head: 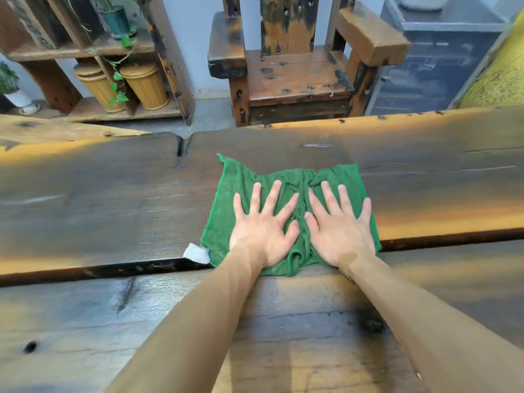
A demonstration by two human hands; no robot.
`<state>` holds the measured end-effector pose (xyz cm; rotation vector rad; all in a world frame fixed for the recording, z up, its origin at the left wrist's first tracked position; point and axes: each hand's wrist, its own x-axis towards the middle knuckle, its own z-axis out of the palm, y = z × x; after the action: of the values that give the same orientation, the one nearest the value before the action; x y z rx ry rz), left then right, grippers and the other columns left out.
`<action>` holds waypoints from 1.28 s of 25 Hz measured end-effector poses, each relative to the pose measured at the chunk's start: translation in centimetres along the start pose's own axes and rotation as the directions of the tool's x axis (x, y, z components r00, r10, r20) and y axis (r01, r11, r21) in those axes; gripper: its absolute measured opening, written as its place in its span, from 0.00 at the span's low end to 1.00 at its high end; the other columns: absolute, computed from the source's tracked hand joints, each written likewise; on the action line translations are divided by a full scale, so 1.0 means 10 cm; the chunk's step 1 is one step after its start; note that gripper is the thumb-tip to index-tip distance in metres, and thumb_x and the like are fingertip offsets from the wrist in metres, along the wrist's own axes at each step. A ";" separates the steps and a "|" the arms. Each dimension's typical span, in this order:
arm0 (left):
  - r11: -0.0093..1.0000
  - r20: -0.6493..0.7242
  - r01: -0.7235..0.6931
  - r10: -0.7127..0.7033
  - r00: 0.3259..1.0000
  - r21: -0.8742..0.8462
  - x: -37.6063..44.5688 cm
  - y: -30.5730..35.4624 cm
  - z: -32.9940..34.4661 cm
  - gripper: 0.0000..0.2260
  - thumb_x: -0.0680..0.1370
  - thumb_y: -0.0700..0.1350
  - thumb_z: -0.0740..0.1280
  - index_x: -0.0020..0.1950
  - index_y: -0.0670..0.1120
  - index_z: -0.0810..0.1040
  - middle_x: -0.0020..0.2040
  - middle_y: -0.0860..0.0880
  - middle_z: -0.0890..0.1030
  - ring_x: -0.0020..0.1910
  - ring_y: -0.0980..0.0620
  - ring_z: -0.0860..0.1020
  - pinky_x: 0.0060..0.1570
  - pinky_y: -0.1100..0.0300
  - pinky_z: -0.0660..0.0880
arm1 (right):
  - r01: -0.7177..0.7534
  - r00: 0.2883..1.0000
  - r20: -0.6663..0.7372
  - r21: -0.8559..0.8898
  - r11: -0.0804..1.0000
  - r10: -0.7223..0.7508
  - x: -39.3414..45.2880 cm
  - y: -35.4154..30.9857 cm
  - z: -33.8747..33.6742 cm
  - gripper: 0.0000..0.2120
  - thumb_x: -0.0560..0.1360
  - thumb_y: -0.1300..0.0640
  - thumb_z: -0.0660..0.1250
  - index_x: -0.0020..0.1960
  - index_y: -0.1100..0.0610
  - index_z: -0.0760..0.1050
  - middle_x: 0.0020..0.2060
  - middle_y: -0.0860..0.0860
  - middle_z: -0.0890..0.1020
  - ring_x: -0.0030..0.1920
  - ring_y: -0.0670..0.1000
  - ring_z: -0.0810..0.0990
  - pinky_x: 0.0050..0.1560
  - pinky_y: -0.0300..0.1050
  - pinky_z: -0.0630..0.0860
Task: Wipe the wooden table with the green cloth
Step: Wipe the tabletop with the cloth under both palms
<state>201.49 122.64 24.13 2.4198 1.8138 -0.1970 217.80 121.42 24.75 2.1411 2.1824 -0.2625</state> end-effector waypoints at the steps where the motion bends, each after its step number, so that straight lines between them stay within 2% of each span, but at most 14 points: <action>1: 1.000 0.009 0.002 -0.002 1.000 -0.001 -0.18 0.06 0.03 0.32 0.75 0.64 0.33 0.80 0.63 0.38 0.82 0.52 0.34 0.80 0.39 0.35 0.73 0.29 0.37 | 0.004 1.000 0.007 0.002 1.000 -0.004 -0.17 0.01 0.03 0.27 0.83 0.41 0.36 0.81 0.41 0.38 0.81 0.45 0.36 0.80 0.53 0.33 0.75 0.70 0.36; 3: 1.000 0.001 -0.004 0.004 1.000 -0.006 -0.57 0.17 0.12 0.34 0.74 0.63 0.33 0.81 0.62 0.41 0.82 0.51 0.37 0.81 0.39 0.38 0.73 0.30 0.38 | 0.013 1.000 -0.003 0.000 1.000 -0.013 -0.55 0.04 0.11 0.30 0.79 0.39 0.32 0.81 0.41 0.39 0.81 0.45 0.38 0.80 0.54 0.34 0.75 0.70 0.35; 5: 1.000 -0.030 -0.014 0.014 0.999 -0.010 -1.07 0.30 0.20 0.31 0.78 0.63 0.41 0.82 0.59 0.51 0.83 0.49 0.46 0.81 0.38 0.47 0.74 0.28 0.45 | 0.045 0.999 -0.023 0.007 0.999 -0.045 -1.03 0.06 0.22 0.34 0.76 0.38 0.31 0.82 0.41 0.44 0.82 0.46 0.42 0.81 0.55 0.38 0.75 0.69 0.37; 7: 0.999 -0.049 -0.029 0.029 0.998 -0.012 -1.57 0.44 0.29 0.29 0.79 0.61 0.51 0.80 0.56 0.62 0.82 0.46 0.57 0.80 0.37 0.58 0.71 0.27 0.56 | 0.066 0.997 -0.042 0.043 0.997 -0.064 -1.55 0.06 0.32 0.32 0.79 0.39 0.42 0.81 0.44 0.58 0.81 0.50 0.54 0.81 0.58 0.51 0.75 0.71 0.45; 8: 1.000 -0.059 -0.028 0.028 0.998 -0.003 -1.81 0.50 0.35 0.29 0.79 0.60 0.54 0.79 0.55 0.64 0.81 0.46 0.60 0.79 0.37 0.60 0.70 0.28 0.58 | 0.081 0.996 -0.048 0.054 0.995 -0.078 -1.80 0.06 0.36 0.30 0.79 0.40 0.47 0.79 0.46 0.65 0.80 0.51 0.60 0.80 0.60 0.57 0.73 0.72 0.50; 10: 1.000 -0.064 -0.013 0.012 0.998 -0.008 -2.26 0.62 0.46 0.29 0.78 0.60 0.57 0.79 0.54 0.65 0.81 0.46 0.61 0.78 0.36 0.61 0.69 0.30 0.57 | 0.101 0.994 -0.056 0.068 0.993 -0.097 -2.24 0.06 0.44 0.28 0.79 0.41 0.52 0.76 0.48 0.69 0.78 0.53 0.65 0.78 0.61 0.62 0.72 0.72 0.54; 14: 1.000 -0.035 -0.012 0.012 0.999 -0.001 -3.25 0.94 0.56 0.30 0.77 0.60 0.58 0.79 0.54 0.65 0.81 0.46 0.61 0.78 0.37 0.62 0.68 0.30 0.57 | 0.158 0.986 -0.061 0.058 0.986 -0.154 -3.21 0.10 0.56 0.29 0.78 0.40 0.55 0.75 0.48 0.71 0.77 0.53 0.67 0.77 0.61 0.64 0.71 0.72 0.55; 19: 0.999 -0.023 0.033 -0.034 0.999 -0.029 -4.12 1.22 0.68 0.30 0.76 0.58 0.59 0.78 0.52 0.68 0.81 0.45 0.62 0.78 0.37 0.63 0.68 0.30 0.59 | 0.179 0.983 -0.046 0.062 0.982 -0.176 -4.00 0.11 0.69 0.30 0.77 0.38 0.57 0.76 0.47 0.70 0.78 0.53 0.65 0.78 0.61 0.63 0.71 0.72 0.54; 25: 0.990 0.007 0.116 -0.116 0.993 -0.078 -5.29 1.55 0.87 0.30 0.77 0.59 0.58 0.79 0.54 0.64 0.81 0.44 0.61 0.78 0.38 0.62 0.69 0.29 0.58 | 0.206 0.978 -0.047 0.045 0.977 -0.204 -5.16 0.03 0.88 0.30 0.78 0.38 0.56 0.78 0.46 0.66 0.79 0.53 0.62 0.79 0.61 0.60 0.72 0.71 0.52; 28: 0.974 0.018 0.183 -0.183 0.983 -0.134 -5.94 1.81 0.95 0.30 0.76 0.60 0.58 0.78 0.53 0.66 0.80 0.43 0.63 0.78 0.36 0.63 0.68 0.26 0.59 | 0.204 0.979 -0.023 0.039 0.978 -0.203 -5.77 0.07 0.96 0.31 0.78 0.36 0.56 0.79 0.44 0.64 0.79 0.52 0.62 0.78 0.61 0.61 0.71 0.72 0.53; 32: 0.972 0.061 0.180 -0.172 0.983 -0.154 -6.78 2.11 1.05 0.32 0.74 0.62 0.59 0.78 0.54 0.68 0.80 0.42 0.64 0.76 0.35 0.64 0.68 0.25 0.59 | 0.184 0.982 0.032 0.021 0.983 -0.185 -6.69 0.18 1.06 0.33 0.77 0.32 0.56 0.79 0.43 0.62 0.80 0.51 0.61 0.79 0.60 0.60 0.71 0.73 0.54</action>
<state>202.56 50.93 25.55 2.1318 1.9434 -0.1176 220.59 53.76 25.60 1.9289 2.3702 -0.3275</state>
